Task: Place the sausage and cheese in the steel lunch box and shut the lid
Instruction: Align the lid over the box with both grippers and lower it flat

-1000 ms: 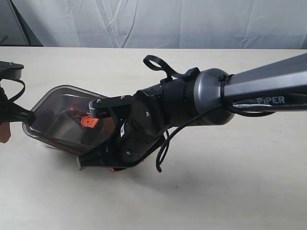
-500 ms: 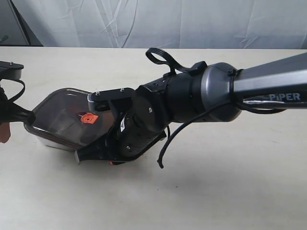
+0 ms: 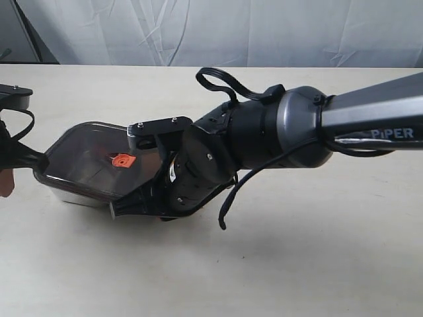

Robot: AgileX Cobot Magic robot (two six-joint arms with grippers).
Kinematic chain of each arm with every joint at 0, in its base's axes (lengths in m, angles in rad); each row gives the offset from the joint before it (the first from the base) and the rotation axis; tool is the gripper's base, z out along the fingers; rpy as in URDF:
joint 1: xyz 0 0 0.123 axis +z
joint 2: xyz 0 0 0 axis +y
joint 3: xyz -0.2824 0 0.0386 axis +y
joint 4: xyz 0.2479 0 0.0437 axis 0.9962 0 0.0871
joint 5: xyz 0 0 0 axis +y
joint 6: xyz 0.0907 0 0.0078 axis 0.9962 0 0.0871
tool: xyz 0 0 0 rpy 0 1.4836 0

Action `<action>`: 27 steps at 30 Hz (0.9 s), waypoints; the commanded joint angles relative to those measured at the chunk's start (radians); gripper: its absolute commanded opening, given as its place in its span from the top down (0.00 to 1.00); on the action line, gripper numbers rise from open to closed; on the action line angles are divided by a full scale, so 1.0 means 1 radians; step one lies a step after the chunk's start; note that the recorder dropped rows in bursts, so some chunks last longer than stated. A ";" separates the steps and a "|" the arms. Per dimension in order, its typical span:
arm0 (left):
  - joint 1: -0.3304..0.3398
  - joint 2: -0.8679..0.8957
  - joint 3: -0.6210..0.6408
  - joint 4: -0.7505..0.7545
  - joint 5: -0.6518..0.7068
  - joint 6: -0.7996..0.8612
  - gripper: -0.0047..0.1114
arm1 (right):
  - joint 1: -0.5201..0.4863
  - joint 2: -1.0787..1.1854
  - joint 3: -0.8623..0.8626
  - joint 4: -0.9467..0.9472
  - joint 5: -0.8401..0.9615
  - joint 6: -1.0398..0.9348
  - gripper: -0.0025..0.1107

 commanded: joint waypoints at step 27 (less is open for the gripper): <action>0.007 0.003 -0.006 0.001 -0.001 0.000 0.96 | -0.001 -0.011 -0.004 -0.336 -0.038 0.304 0.98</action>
